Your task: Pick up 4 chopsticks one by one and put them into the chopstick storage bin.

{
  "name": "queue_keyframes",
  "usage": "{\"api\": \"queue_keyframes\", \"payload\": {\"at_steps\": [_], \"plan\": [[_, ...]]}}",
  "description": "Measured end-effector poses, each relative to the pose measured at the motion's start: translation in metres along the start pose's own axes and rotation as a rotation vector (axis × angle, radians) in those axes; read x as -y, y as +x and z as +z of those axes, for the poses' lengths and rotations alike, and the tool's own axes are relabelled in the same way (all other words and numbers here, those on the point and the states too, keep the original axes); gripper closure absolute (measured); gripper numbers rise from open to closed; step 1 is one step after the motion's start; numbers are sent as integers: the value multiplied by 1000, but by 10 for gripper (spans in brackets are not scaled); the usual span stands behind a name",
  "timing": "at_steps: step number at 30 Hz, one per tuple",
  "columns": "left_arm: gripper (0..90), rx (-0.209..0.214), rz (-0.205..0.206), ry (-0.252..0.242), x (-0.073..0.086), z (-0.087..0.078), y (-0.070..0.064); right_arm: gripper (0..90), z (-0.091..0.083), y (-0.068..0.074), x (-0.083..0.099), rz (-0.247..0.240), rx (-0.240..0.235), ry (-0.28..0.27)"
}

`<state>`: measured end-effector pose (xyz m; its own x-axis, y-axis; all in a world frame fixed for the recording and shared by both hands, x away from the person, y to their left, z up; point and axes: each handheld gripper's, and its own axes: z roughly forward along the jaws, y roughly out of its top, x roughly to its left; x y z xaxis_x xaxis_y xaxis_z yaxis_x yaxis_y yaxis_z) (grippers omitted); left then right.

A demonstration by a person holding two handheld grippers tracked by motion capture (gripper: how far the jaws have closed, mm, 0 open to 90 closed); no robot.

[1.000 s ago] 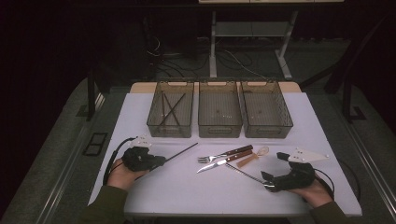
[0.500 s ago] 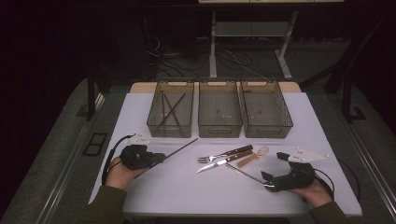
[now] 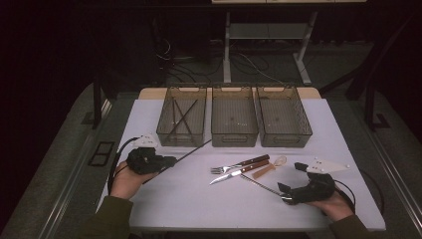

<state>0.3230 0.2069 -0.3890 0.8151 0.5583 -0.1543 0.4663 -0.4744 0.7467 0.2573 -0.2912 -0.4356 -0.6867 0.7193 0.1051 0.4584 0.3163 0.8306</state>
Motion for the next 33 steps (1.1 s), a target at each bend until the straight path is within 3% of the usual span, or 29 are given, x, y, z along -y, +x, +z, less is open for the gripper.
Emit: {"api": "queue_keyframes", "payload": {"at_steps": [19,33], "plan": [[857,-17,-6,-53,-41,2,14,30,-2,-2,0,12,5,-11],[857,-78,-47,-89,-73,-2,42,30,-2,-2,0,12,7,-13]]}}
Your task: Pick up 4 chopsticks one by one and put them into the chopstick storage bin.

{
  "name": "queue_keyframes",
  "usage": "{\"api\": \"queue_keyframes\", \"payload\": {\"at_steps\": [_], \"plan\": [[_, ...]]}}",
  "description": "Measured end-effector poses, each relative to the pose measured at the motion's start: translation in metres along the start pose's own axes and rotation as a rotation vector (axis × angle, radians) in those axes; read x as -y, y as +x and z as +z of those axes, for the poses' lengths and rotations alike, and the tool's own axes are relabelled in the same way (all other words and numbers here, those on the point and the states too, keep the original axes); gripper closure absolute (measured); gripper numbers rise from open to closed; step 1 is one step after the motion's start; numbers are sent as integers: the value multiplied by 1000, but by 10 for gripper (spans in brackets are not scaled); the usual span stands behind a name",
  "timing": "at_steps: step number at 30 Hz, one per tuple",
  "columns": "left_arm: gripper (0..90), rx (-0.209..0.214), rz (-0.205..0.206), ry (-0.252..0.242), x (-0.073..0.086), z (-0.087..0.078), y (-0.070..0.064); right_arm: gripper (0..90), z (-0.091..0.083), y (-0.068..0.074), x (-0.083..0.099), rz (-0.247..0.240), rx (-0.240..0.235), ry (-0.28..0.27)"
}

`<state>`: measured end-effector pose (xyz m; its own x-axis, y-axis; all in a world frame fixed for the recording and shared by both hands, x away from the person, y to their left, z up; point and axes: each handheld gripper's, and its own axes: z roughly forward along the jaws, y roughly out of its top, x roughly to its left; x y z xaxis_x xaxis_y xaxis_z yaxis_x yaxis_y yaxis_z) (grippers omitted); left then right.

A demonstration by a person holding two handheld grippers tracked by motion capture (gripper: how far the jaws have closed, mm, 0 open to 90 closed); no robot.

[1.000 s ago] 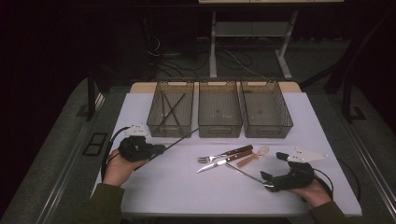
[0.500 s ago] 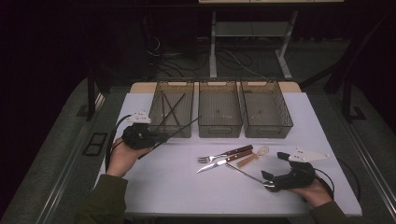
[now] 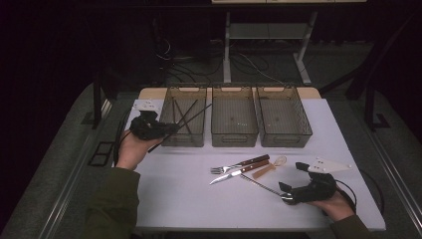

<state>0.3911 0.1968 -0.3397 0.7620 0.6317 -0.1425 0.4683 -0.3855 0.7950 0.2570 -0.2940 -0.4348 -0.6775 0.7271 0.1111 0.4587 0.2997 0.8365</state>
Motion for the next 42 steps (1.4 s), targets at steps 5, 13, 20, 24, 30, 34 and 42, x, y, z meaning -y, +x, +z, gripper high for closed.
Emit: {"api": "queue_keyframes", "payload": {"at_steps": [5,13,20,24,30,34,42], "plan": [[857,-24,-24,-9,-6,5,8,30,0,0,0,-2,-1,2],[857,-61,-40,-12,-17,18,14,30,0,0,0,0,-2,-3],[857,-91,-71,-9,-25,29,24,30,-1,0,0,-2,-5,-5],[857,-110,-98,-8,-28,35,32,30,-1,0,0,2,-5,-4],[857,-136,-152,-12,-30,48,42,30,-2,0,0,7,-6,-10],[856,-158,-151,3,-33,57,46,30,-2,0,0,5,-7,-12],[856,-203,-151,10,-35,73,53,30,-2,-1,0,6,-14,-14]]}}
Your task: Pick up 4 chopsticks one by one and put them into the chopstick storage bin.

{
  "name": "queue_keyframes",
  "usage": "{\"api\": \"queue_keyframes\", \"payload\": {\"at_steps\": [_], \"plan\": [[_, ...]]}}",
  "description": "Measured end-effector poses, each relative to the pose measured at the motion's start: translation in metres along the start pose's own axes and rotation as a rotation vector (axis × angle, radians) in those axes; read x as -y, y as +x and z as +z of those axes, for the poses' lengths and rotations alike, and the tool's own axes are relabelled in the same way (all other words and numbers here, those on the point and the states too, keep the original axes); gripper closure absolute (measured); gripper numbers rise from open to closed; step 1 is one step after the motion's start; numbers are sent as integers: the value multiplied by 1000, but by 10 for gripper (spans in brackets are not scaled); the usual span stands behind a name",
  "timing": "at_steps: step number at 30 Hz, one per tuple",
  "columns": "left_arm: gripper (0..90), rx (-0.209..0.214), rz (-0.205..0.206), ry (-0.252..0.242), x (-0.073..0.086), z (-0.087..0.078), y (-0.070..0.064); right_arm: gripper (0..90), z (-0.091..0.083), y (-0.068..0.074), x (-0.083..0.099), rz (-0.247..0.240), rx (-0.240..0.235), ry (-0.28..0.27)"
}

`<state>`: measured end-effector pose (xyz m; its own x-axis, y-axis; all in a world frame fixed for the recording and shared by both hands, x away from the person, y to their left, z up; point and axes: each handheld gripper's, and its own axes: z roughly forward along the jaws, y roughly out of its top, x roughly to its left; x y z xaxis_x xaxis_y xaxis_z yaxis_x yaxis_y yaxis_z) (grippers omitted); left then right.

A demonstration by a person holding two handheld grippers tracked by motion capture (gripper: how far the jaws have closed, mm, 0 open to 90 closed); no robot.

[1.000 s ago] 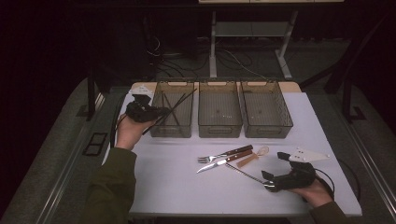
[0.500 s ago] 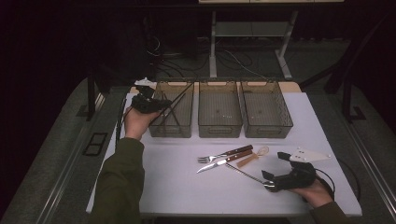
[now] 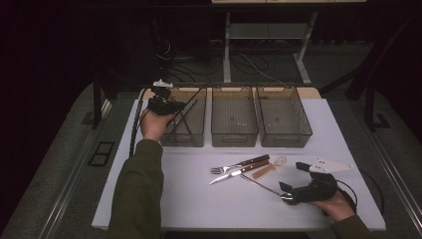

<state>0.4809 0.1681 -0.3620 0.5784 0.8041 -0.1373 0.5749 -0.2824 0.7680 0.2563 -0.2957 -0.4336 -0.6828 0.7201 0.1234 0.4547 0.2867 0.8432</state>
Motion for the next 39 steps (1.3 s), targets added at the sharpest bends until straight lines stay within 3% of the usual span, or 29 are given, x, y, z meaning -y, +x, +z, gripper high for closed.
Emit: {"api": "queue_keyframes", "payload": {"at_steps": [8,17,23,39], "plan": [[856,-47,-8,65,6,13,4,30,0,0,0,3,-2,1],[846,-60,-30,92,9,21,4,30,-1,0,0,0,-3,2],[741,-75,-28,81,10,21,4,30,-1,1,0,0,-2,1],[522,6,24,-5,7,0,-12,30,-1,1,0,-1,1,0]]}}
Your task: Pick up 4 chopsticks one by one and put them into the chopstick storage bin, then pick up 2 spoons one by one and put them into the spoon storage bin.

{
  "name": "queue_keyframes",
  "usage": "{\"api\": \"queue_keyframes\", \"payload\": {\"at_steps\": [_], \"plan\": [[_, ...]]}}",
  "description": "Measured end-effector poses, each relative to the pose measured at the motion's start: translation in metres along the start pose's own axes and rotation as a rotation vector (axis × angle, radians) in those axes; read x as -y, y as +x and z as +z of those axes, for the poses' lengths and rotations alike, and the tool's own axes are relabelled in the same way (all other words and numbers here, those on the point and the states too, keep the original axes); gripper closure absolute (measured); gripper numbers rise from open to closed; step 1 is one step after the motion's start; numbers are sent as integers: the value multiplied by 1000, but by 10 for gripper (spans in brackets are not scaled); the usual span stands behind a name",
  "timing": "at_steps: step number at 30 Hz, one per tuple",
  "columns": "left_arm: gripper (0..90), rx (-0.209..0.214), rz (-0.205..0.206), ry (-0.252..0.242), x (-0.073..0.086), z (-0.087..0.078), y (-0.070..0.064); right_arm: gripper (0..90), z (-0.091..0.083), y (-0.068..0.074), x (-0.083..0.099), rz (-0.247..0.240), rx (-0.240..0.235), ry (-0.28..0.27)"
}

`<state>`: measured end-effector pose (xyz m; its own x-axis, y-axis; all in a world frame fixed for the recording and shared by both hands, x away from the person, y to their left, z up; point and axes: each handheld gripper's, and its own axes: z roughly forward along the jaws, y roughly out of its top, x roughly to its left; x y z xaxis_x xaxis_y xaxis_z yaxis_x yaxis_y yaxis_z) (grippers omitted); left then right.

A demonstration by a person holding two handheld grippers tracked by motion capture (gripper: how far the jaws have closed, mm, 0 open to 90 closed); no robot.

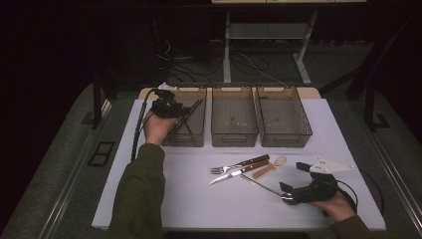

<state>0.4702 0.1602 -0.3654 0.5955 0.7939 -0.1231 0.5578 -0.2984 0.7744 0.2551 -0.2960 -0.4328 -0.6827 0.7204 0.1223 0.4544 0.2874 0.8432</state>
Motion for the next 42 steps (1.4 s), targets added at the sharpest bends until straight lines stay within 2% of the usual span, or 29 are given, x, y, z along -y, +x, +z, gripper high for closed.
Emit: {"api": "queue_keyframes", "payload": {"at_steps": [6,8,9,12,16,21,30,33,42], "plan": [[456,40,13,-20,6,-11,-4,30,0,0,0,-1,2,2],[443,53,36,-25,8,-15,-5,30,1,0,0,0,4,4],[437,58,30,-28,9,-17,-7,30,1,0,0,-1,5,4],[417,76,56,-30,14,-24,-12,30,1,0,0,-2,5,4],[409,96,71,-39,21,-32,-18,30,1,0,0,-4,5,3],[388,116,104,-32,32,-38,-25,30,1,1,0,-4,4,4],[337,171,143,-50,48,-47,-43,30,2,1,0,-5,4,7],[316,193,153,-53,54,-49,-50,30,2,1,0,-4,5,6],[258,225,181,-55,77,-57,-64,30,1,1,0,-2,8,4]]}}
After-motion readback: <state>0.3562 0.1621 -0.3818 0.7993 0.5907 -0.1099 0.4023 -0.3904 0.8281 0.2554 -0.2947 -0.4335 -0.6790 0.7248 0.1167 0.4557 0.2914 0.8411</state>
